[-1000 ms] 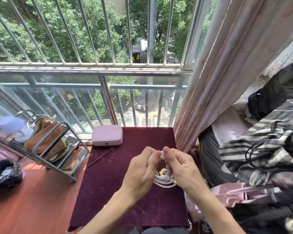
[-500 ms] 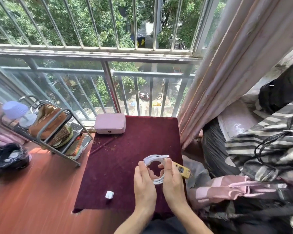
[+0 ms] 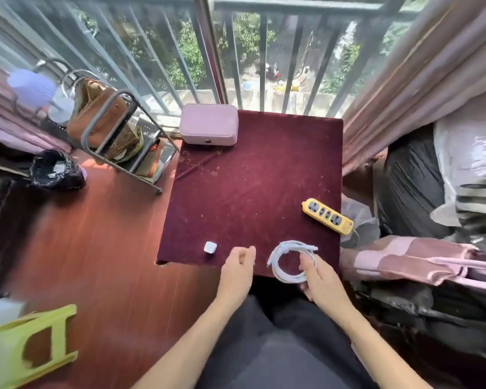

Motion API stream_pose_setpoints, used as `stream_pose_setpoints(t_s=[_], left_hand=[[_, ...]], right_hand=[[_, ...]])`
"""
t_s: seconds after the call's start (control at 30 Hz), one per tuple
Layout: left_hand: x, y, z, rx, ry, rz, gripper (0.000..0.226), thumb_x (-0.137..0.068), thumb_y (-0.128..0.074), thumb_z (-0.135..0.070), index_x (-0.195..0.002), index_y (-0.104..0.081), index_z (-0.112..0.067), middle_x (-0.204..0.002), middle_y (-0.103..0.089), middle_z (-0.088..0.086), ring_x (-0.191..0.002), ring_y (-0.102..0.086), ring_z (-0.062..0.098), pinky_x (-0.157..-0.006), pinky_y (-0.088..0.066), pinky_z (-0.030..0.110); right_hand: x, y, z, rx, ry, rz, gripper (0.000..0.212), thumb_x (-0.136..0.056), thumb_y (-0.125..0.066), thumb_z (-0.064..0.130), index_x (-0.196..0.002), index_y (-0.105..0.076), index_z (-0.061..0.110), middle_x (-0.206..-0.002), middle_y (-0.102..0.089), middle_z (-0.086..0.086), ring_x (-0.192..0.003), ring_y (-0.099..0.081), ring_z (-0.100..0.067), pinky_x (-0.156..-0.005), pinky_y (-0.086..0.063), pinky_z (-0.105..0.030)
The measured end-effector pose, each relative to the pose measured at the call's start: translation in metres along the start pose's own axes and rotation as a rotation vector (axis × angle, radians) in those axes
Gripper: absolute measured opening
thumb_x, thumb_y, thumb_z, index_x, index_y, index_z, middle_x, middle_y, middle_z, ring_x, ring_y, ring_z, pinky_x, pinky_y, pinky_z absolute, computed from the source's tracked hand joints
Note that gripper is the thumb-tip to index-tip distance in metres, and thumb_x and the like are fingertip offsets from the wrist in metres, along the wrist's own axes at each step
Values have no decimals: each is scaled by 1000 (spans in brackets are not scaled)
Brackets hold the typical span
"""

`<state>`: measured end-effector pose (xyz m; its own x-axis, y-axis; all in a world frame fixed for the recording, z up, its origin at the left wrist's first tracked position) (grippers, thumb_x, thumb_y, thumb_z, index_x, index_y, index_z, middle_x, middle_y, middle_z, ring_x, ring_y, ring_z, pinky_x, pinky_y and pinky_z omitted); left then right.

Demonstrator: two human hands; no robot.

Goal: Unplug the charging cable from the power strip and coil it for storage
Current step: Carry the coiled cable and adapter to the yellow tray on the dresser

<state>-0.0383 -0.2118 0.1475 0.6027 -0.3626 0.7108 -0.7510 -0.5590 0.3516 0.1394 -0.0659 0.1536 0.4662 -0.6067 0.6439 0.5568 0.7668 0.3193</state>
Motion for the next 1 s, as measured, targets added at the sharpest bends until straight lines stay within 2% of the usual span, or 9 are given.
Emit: stream_pose_setpoints(t_s=[0.07, 0.17, 0.27, 0.47, 0.67, 0.77, 0.87, 0.93, 1.0], left_hand=[[-27, 18, 29, -128, 55, -65, 21, -98, -57, -38, -105, -63, -19, -88, -65, -13, -101, -67, 22, -81, -42, 30], [-65, 45, 67, -325, 131, -149, 30, -95, -61, -24, -120, -58, -7, -106, -65, 7, -109, -64, 34, -91, -48, 38], [-100, 61, 99, -376, 219, -221, 44, -92, -65, -23, -127, -52, 1, -127, -57, 24, -116, -59, 44, -99, -48, 48], [-153, 49, 127, -403, 201, -243, 61, -92, -72, -33, -134, -43, 0, -136, -48, 24, -115, -57, 43, -98, -45, 46], [-170, 45, 124, -509, 122, -257, 43, -102, -58, -29, -127, -44, 4, -131, -50, 24, -113, -59, 45, -93, -48, 50], [-168, 51, 122, -499, 147, -196, 46, -100, -61, -29, -128, -45, 5, -132, -53, 24, -117, -59, 43, -95, -48, 48], [-152, 61, 118, -382, 198, -104, 50, -94, -65, -36, -126, -51, -1, -123, -64, 18, -108, -63, 36, -81, -47, 38], [-132, 67, 106, -297, 178, -68, 45, -88, -68, -40, -117, -60, -7, -110, -70, 12, -95, -66, 29, -75, -46, 34], [-107, 73, 90, -190, 132, -64, 29, -83, -70, -39, -97, -67, -14, -95, -76, 10, -88, -72, 30, -77, -56, 40]], right_hand=[[-6, -2, -24, -49, -67, -26, 38, -111, -44, 45, -82, -59, 24, -54, -59, 2, -41, -49, -12, -49, -40, -30], [-16, -7, -50, -20, -100, -55, 39, -113, -43, 41, -85, -59, 19, -55, -63, 1, -40, -51, -13, -51, -44, -29], [-22, -13, -77, -17, -153, -68, 38, -112, -44, 41, -87, -61, 18, -58, -67, 1, -43, -54, -10, -51, -46, -21], [-25, -20, -127, -3, -245, -106, 34, -112, -44, 37, -88, -63, 22, -62, -67, 0, -45, -56, -8, -56, -45, -24], [-30, -19, -134, 39, -236, -131, 33, -111, -43, 41, -91, -64, 25, -66, -70, -3, -47, -59, -6, -63, -49, -28], [-28, -13, -123, 43, -212, -155, 35, -111, -43, 41, -93, -66, 21, -59, -69, 4, -48, -60, -1, -57, -50, -16], [-21, -4, -102, 44, -173, -158, 33, -112, -44, 34, -93, -65, 19, -54, -68, 9, -45, -56, 1, -51, -47, -10], [-14, 2, -87, 82, -148, -144, 33, -112, -44, 35, -93, -66, 19, -53, -67, 9, -45, -57, 0, -54, -48, -15], [-7, 6, -70, 116, -111, -114, 33, -112, -44, 35, -93, -67, 20, -54, -66, 7, -47, -58, -1, -58, -47, -23]])
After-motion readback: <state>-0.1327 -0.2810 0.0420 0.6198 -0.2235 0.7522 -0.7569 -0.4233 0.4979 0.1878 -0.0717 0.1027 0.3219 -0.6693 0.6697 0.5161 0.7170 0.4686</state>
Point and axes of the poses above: each hand's wrist, its own x-axis away from the middle knuckle, its own y-axis out of the back of the hand, z = x × y, the point moved 9 cm from there along -x, towards the middle knuckle
